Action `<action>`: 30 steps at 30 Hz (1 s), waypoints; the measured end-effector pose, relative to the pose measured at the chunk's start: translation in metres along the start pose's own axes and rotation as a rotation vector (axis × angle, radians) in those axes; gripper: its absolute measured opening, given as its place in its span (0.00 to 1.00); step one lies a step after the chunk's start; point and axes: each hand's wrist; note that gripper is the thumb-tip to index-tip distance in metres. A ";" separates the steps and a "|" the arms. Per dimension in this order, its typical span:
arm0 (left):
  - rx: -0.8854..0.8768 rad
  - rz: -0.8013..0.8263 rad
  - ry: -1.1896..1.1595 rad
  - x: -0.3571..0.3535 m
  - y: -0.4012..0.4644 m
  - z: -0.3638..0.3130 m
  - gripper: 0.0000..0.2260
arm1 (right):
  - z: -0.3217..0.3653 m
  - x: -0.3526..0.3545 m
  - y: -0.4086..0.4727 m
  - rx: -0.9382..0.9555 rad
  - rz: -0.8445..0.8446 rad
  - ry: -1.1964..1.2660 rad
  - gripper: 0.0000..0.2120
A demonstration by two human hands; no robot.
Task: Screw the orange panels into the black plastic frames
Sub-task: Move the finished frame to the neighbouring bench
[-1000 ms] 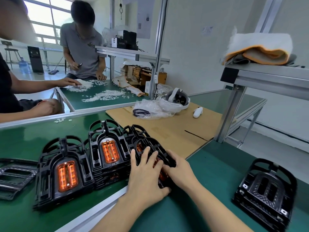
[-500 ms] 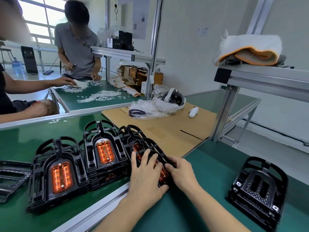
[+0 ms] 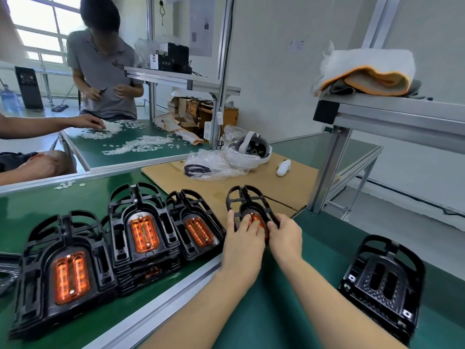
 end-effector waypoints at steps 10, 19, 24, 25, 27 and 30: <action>0.060 0.042 0.076 -0.031 0.013 0.001 0.18 | -0.009 -0.010 0.003 0.062 0.301 -0.033 0.21; 0.116 0.061 0.076 -0.036 0.013 -0.004 0.16 | -0.018 -0.003 -0.003 0.176 0.344 -0.190 0.16; 0.117 0.039 0.051 -0.031 0.009 -0.009 0.20 | -0.025 0.011 -0.008 0.221 0.319 -0.321 0.20; 0.113 0.039 0.038 -0.029 0.008 -0.011 0.21 | -0.026 0.016 -0.010 0.238 0.319 -0.355 0.22; 0.120 0.033 -0.004 -0.026 0.005 -0.017 0.22 | -0.028 0.028 -0.016 0.272 0.306 -0.422 0.25; 0.140 0.009 -0.075 -0.020 -0.001 -0.029 0.22 | -0.030 0.046 -0.028 0.280 0.268 -0.493 0.26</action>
Point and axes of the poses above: each hand's wrist, its own y-axis towards the middle knuckle, its own x-axis out of the back of the hand, z = x × y, and after that the axes turned 12 degrees about -z, right-handed
